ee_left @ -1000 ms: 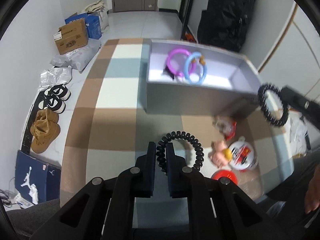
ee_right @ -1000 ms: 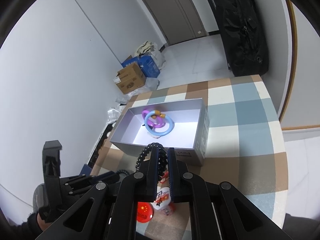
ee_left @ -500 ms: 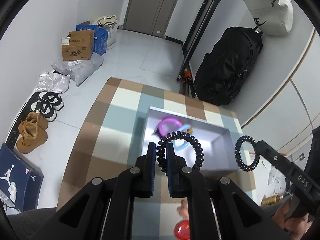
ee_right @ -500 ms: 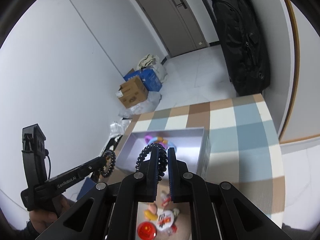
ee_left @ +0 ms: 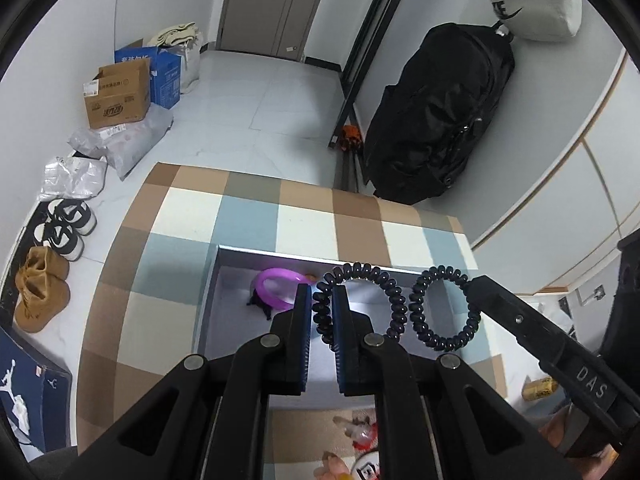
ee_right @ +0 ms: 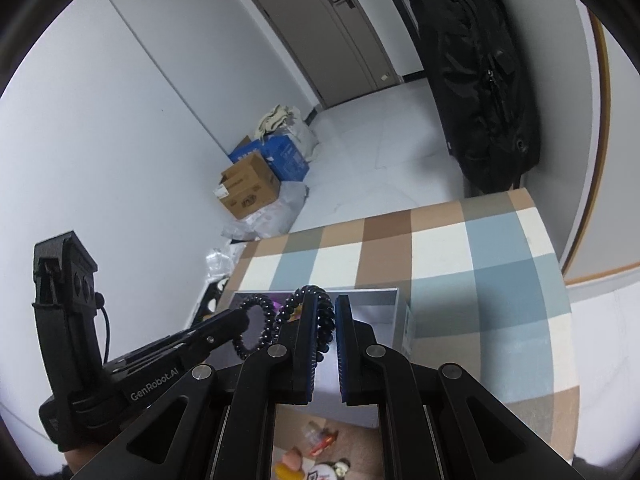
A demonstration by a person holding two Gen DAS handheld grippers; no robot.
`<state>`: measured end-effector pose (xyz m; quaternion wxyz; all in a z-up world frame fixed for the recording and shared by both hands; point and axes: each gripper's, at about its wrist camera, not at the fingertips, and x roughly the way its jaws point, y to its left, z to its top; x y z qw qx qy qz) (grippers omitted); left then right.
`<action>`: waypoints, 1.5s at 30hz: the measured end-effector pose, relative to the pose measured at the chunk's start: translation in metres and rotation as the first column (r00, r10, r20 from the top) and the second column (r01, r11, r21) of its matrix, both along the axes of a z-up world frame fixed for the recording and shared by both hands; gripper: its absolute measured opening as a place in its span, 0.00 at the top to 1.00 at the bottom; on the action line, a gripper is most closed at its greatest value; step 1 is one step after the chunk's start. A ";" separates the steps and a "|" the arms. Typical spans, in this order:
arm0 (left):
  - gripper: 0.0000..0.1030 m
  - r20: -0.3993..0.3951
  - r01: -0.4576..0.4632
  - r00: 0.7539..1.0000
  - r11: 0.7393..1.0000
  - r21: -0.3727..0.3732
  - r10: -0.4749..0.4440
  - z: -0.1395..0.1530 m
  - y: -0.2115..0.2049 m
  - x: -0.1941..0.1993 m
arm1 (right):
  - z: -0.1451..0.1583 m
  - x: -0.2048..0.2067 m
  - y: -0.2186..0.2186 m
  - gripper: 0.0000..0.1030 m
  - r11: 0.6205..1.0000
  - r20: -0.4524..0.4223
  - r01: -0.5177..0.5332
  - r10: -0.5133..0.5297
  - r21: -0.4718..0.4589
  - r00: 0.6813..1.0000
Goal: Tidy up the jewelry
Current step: 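Carry both black bead bracelets over the silver box, then release both bracelets into the box by opening both tools, then withdraw both tools from the box toward the remaining badges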
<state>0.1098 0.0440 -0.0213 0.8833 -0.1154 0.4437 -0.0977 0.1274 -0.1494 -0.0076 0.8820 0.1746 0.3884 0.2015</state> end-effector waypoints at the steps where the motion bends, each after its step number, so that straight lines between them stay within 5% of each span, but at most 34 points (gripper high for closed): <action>1: 0.94 0.006 -0.001 1.000 1.000 0.019 0.001 -0.001 -0.001 0.001 | -0.001 0.001 0.001 0.92 1.000 -0.002 0.000 0.000 -0.007 1.000; 14: 0.94 -0.058 0.023 0.998 0.999 -0.031 -0.025 -0.014 -0.009 0.018 | -0.013 0.018 0.001 0.92 1.000 -0.036 0.010 -0.010 -0.007 0.999; 17: 0.90 -0.094 0.025 0.995 0.998 -0.058 -0.031 -0.016 -0.010 0.023 | -0.013 0.018 0.000 0.89 1.000 -0.029 0.025 -0.025 -0.012 0.999; 20: 0.70 -0.080 0.026 0.996 0.994 -0.108 -0.035 -0.012 -0.007 0.021 | -0.009 0.016 -0.001 0.89 1.000 -0.016 0.013 -0.013 0.014 1.000; 21: 0.56 -0.067 0.021 0.997 0.994 -0.106 -0.028 -0.010 -0.007 0.019 | -0.006 0.014 -0.001 0.86 1.000 -0.002 0.014 -0.014 0.018 1.000; 23: 0.44 -0.016 0.006 1.000 0.996 -0.086 -0.007 -0.003 -0.006 0.013 | 0.000 0.010 -0.004 0.65 1.000 0.025 0.021 -0.022 0.014 0.999; 25: 0.43 0.003 0.006 1.000 0.997 -0.071 -0.005 0.000 -0.007 0.011 | 0.003 0.006 -0.008 0.43 0.999 0.044 0.037 -0.038 0.022 0.998; 28: 0.43 0.000 0.003 1.000 0.999 -0.049 -0.003 0.001 -0.006 0.009 | 0.008 0.000 -0.018 0.37 0.998 0.066 0.049 -0.052 0.040 0.996; 32: 0.35 0.000 -0.020 1.000 1.000 -0.023 0.020 0.001 -0.002 0.007 | 0.006 -0.004 -0.027 0.18 0.996 0.055 0.070 -0.073 0.054 0.996; 39: 0.33 0.050 -0.033 0.998 0.999 0.019 0.032 0.007 0.003 -0.005 | 0.008 -0.012 -0.031 0.01 0.995 0.075 0.090 -0.093 0.049 0.993; 45: 0.32 0.088 -0.069 0.994 0.997 0.041 0.065 0.006 0.012 -0.022 | 0.009 -0.021 -0.026 0.00 0.998 0.107 0.065 -0.066 0.011 0.992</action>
